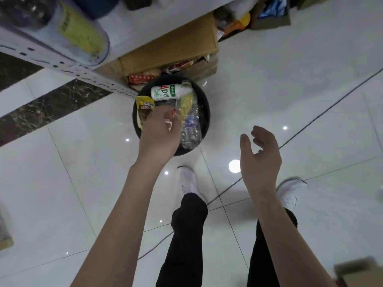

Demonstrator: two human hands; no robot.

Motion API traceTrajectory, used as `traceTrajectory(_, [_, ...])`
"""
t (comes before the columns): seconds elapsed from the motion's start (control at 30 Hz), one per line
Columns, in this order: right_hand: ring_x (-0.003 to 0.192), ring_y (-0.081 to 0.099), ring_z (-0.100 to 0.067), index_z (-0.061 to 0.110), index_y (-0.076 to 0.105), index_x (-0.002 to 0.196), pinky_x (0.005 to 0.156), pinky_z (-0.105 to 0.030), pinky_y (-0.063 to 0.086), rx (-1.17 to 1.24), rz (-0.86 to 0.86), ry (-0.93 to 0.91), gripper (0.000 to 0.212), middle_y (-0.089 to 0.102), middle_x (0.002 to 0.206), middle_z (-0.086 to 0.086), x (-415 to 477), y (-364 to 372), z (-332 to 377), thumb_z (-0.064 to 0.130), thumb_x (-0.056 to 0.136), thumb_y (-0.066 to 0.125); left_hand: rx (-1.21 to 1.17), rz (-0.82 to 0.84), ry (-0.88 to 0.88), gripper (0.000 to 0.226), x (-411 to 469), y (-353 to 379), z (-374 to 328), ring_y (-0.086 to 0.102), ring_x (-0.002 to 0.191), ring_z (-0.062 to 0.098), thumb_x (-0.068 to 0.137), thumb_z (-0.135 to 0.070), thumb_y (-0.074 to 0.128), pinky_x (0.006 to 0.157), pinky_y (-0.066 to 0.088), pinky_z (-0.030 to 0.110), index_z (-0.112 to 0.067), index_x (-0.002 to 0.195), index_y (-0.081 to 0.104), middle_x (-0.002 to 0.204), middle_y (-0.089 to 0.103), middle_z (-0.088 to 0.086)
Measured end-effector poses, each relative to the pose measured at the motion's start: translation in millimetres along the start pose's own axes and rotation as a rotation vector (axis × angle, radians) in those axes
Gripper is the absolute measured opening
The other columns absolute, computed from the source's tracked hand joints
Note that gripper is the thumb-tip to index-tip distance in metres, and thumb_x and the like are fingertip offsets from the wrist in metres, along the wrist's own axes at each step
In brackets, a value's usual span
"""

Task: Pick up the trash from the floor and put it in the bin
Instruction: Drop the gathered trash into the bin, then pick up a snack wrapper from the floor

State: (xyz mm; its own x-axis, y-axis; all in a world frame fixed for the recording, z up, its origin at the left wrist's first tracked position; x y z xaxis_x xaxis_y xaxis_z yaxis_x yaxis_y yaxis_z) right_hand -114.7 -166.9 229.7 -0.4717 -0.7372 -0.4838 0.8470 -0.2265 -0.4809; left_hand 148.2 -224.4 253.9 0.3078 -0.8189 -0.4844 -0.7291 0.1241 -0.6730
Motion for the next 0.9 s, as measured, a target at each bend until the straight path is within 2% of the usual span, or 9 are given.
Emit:
traceTrajectory(0.1, [0.113,0.060,-0.011,0.022,0.062,0.129,0.099,-0.036,0.050,0.059,-0.085,0.005,0.034,0.062,0.121,0.010,13,-60,-6,0.027,0.095,0.068,0.045,0.019,0.107,0.029,-15,36,-61,0.062,0.100,0.018,0.097,-0.028,0.055,0.090,0.051,0.035,-0.018,0.123,0.060,0.116,0.065,0.001])
traceTrajectory(0.2, [0.114,0.059,-0.008,0.021,0.062,0.130,0.099,-0.032,0.048,0.098,-0.164,0.035,0.036,0.062,0.122,0.009,30,-130,-19,0.026,0.096,0.069,0.123,0.052,0.225,0.028,-37,82,-125,0.062,0.093,0.020,0.098,-0.028,0.054,0.084,0.051,0.034,-0.014,0.121,0.061,0.111,0.066,0.004])
traceTrajectory(0.27, [0.117,0.059,-0.008,0.021,0.061,0.132,0.102,-0.032,0.047,0.136,-0.221,0.063,0.037,0.061,0.124,0.011,41,-183,-32,0.026,0.096,0.069,0.144,0.095,0.290,0.030,-54,120,-167,0.060,0.095,0.016,0.098,-0.031,0.054,0.082,0.047,0.028,-0.015,0.124,0.059,0.115,0.065,0.002])
traceTrajectory(0.4, [0.119,0.058,-0.006,0.022,0.060,0.133,0.104,-0.030,0.048,0.192,-0.357,0.101,0.039,0.061,0.128,0.013,60,-295,-67,0.028,0.096,0.069,0.115,0.216,0.416,0.032,-101,209,-253,0.061,0.098,0.015,0.098,-0.029,0.057,0.089,0.052,0.034,-0.017,0.127,0.058,0.119,0.063,0.000])
traceTrajectory(0.5, [0.118,0.058,-0.005,0.023,0.060,0.133,0.103,-0.031,0.049,0.218,-0.490,0.154,0.039,0.061,0.127,0.013,66,-387,-107,0.032,0.095,0.068,0.134,0.354,0.491,0.039,-152,292,-315,0.059,0.099,0.008,0.093,-0.043,0.057,0.088,0.051,0.030,-0.024,0.127,0.057,0.120,0.060,-0.006])
traceTrajectory(0.67, [0.117,0.058,-0.005,0.026,0.059,0.133,0.104,-0.033,0.047,0.229,-0.657,0.233,0.040,0.059,0.125,0.015,61,-505,-165,0.034,0.095,0.068,0.193,0.472,0.626,0.051,-232,395,-394,0.058,0.095,-0.001,0.081,-0.061,0.052,0.086,0.052,0.030,-0.032,0.123,0.059,0.115,0.059,-0.018])
traceTrajectory(0.8, [0.115,0.057,-0.008,0.024,0.059,0.133,0.103,-0.031,0.046,0.208,-0.739,0.291,0.042,0.057,0.123,0.011,53,-579,-201,0.034,0.094,0.070,0.257,0.582,0.714,0.055,-288,459,-444,0.058,0.100,0.000,0.079,-0.067,0.049,0.089,0.051,0.031,-0.036,0.124,0.057,0.118,0.056,-0.021])
traceTrajectory(0.9, [0.114,0.056,-0.007,0.023,0.059,0.134,0.101,-0.030,0.045,0.214,-0.775,0.319,0.046,0.056,0.124,0.010,55,-607,-222,0.035,0.092,0.072,0.298,0.629,0.769,0.051,-311,491,-469,0.057,0.102,0.000,0.081,-0.065,0.051,0.093,0.050,0.034,-0.038,0.124,0.056,0.119,0.055,-0.023])
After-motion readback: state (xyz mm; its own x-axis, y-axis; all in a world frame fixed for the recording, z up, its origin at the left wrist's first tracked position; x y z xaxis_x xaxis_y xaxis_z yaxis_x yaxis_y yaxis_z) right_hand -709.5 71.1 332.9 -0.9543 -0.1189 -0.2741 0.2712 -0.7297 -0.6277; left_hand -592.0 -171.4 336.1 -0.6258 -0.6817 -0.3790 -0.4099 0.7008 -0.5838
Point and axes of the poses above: each hand's wrist, its own x-axis towards the middle knuckle, its own y-axis out of the palm, z = x × y, the point moved 8 cm from there along x, towards the middle knuckle
